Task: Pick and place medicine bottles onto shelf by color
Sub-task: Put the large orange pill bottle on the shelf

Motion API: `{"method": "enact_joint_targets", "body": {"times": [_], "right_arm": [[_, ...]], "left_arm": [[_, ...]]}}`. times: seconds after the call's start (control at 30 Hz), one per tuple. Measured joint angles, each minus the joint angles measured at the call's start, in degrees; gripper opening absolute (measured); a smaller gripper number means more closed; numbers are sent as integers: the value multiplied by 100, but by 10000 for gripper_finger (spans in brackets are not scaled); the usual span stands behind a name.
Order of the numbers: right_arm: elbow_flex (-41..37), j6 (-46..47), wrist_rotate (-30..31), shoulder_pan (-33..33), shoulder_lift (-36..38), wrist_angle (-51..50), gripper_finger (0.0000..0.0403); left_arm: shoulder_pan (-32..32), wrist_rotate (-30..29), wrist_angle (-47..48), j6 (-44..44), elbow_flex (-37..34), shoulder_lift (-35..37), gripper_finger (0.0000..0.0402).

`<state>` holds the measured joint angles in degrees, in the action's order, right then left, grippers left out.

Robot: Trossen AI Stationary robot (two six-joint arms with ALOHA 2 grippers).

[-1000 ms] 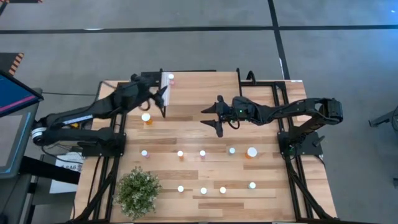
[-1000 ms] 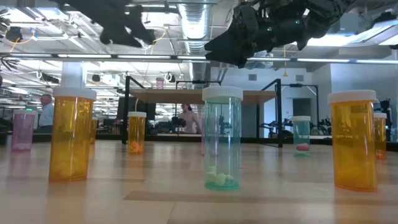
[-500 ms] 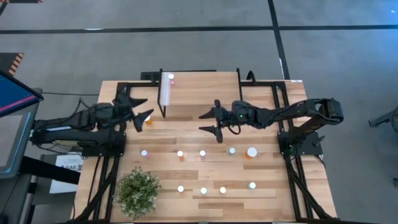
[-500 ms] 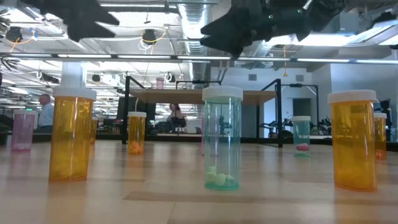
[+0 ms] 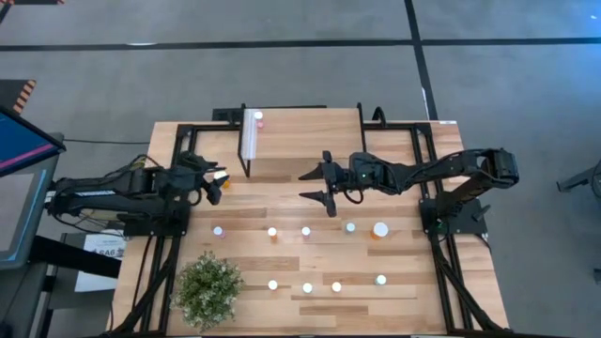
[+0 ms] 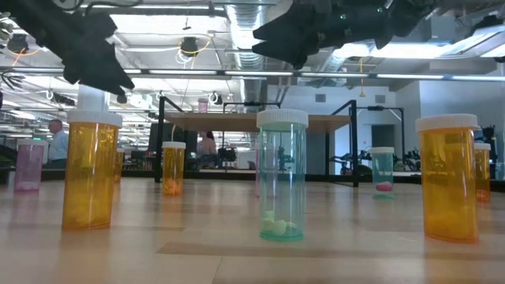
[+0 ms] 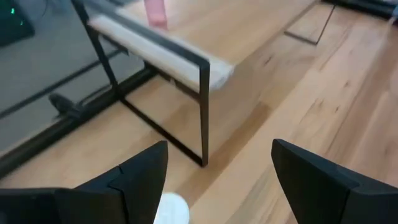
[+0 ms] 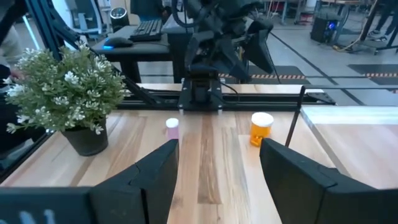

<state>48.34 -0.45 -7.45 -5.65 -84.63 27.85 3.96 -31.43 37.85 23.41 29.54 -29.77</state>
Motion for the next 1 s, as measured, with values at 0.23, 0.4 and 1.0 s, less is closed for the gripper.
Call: {"method": "enact_joint_targets", "body": {"times": [0.23, 0.4, 1.0], "right_arm": [[2, 0, 1, 0, 1, -40, 249], [2, 0, 1, 0, 1, -41, 249], [2, 2, 1, 0, 1, -73, 249]], "left_arm": [[67, -22, 139, 563, 0, -795, 298], [395, 200, 300, 886, 4, -1350, 322], [1643, 653, 265, 1074, 4, -2953, 346]]}}
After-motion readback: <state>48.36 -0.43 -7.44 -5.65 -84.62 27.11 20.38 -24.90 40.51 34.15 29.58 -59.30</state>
